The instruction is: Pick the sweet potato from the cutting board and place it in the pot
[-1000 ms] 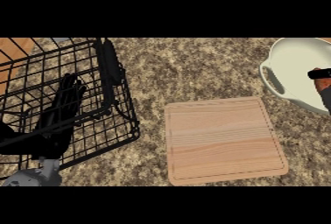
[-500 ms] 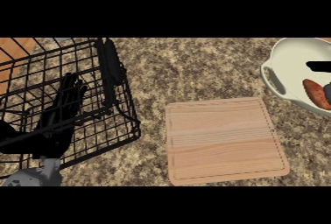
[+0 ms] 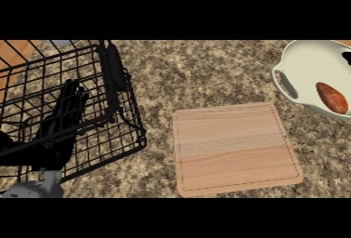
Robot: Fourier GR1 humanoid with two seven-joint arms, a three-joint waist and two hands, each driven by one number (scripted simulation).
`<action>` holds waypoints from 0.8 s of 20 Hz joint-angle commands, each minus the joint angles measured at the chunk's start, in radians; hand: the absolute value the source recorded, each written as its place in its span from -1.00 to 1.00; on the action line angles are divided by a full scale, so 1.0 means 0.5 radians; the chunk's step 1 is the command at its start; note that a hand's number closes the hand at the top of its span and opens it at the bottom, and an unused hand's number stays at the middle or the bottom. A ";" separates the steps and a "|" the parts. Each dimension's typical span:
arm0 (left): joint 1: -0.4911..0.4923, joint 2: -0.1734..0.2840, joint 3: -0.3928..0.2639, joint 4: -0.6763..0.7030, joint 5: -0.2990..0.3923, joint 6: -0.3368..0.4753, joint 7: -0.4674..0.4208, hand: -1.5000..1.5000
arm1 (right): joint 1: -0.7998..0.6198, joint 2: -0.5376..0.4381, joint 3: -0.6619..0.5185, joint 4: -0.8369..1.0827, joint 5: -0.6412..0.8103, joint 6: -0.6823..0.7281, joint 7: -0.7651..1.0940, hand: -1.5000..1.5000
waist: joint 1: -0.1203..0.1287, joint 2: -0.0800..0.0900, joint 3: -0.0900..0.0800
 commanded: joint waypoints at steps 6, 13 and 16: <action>-0.231 0.020 0.162 0.184 -0.071 0.038 -0.040 0.00 | 0.377 0.031 -0.213 -0.434 -0.540 0.067 -0.498 -1.00 | -0.048 0.001 -0.003; -0.163 0.074 0.241 0.220 -0.036 -0.071 -0.104 0.00 | 0.713 0.140 -0.199 -0.855 -0.663 0.153 -0.465 -1.00 | -0.057 -0.008 -0.008; -0.274 0.086 0.279 0.185 -0.013 -0.022 0.003 0.00 | 0.920 0.097 -0.247 -1.056 -0.779 0.347 -0.498 -1.00 | -0.098 -0.013 -0.009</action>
